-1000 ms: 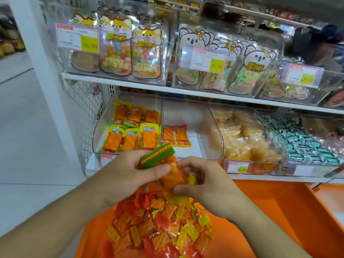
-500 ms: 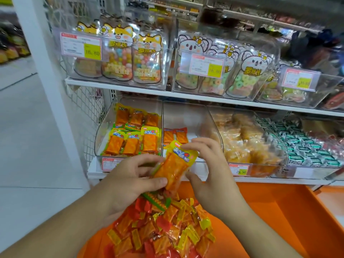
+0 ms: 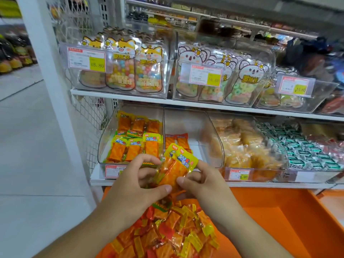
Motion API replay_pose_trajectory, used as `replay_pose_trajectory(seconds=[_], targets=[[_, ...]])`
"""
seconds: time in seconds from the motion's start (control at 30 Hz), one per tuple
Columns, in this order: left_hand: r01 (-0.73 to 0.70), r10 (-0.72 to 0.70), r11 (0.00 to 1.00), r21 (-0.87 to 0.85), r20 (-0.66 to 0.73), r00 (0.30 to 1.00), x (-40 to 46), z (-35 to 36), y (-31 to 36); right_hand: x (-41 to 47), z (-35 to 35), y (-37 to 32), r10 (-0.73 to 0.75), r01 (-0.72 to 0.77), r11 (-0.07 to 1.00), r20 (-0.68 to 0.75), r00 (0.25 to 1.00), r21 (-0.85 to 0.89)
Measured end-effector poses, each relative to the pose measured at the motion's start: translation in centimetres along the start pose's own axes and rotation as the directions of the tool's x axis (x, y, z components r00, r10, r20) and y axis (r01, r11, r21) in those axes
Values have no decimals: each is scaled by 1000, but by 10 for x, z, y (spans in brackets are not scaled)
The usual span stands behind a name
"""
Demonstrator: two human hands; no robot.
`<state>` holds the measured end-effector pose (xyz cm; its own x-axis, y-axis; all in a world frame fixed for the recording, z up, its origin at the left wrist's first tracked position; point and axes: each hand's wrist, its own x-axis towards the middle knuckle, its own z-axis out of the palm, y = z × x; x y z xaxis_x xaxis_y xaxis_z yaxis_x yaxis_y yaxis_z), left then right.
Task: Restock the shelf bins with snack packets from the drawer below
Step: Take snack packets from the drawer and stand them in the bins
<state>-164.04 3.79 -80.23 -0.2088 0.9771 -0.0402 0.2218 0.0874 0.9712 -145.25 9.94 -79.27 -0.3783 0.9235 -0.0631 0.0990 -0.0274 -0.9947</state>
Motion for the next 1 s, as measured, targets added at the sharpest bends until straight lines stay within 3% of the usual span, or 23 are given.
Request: replay_pose_trajectory(seconds=[0.4, 0.53, 0.6, 0.7, 0.77, 1.0], targets=[[7, -3, 997, 83, -55, 998, -1, -14, 6, 12, 17, 6, -53, 52, 998, -31, 998, -37], [-1, 4, 989, 147, -22, 1000, 9, -41, 11, 23, 37, 3, -47, 47, 999, -53, 997, -14], [-31, 48, 976, 217, -76, 996, 21, -65, 9, 36, 52, -4, -36, 36, 999, -67, 997, -12], [-35, 142, 902, 429, -219, 965, 38, -102, 3, 71, 81, -10, -41, 34, 996, -83, 996, -78], [-19, 166, 856, 517, -239, 957, 47, -118, -5, 101, 100, -11, -24, 13, 991, -84, 996, -130], [-27, 103, 882, 471, -135, 985, 66, -133, -32, 178, 154, 4, -6, -37, 915, -104, 995, -401]])
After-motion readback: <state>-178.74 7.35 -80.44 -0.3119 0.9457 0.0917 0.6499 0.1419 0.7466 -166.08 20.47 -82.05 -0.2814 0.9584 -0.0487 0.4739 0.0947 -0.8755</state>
